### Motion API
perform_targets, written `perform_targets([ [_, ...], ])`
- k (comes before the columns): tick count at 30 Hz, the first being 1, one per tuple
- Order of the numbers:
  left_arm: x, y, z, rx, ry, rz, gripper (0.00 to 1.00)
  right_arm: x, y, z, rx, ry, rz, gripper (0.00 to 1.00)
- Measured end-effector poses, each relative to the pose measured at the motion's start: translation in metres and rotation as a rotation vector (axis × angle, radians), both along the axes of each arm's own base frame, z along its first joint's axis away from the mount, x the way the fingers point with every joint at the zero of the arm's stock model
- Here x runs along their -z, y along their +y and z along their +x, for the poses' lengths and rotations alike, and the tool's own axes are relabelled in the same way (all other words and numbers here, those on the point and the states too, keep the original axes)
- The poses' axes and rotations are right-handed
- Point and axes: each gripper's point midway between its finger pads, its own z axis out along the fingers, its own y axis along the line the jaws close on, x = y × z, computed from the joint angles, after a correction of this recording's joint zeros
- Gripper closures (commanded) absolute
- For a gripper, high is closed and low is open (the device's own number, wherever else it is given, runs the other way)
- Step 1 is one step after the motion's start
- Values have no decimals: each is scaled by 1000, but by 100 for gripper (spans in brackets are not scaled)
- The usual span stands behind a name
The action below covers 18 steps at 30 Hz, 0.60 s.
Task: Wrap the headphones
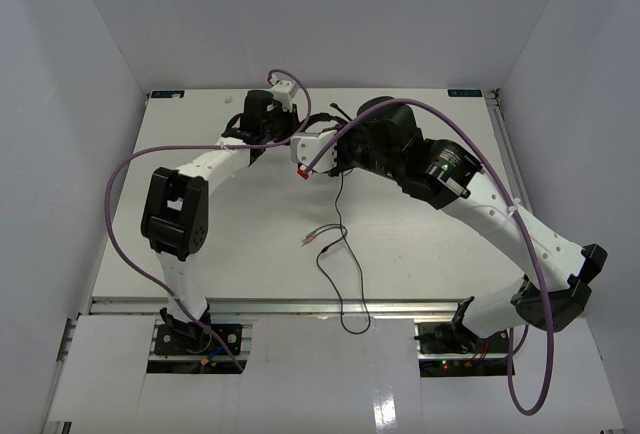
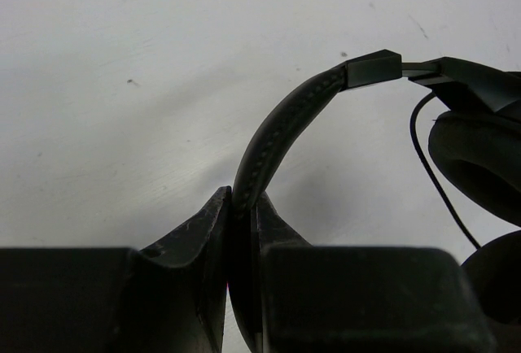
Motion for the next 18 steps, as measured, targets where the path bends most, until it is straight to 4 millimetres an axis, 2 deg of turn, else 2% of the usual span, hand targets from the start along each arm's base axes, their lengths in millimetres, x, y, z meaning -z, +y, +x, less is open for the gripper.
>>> perform_targets([
  [4,-6,-11,-18,119,-18,-10,100,-1,-3,4,9,1,9,92],
  [8,-20,-16,-29,165,-46,-19,100,0,-2,4,-5,19,21,92],
  [15,-51,-22,-23,144,-77,-79,100,5,14,-18,-138,112,50,92],
  [18,-64,-30,-18,146,-96,-103,100,0,20,-20,-158,121,69,92],
])
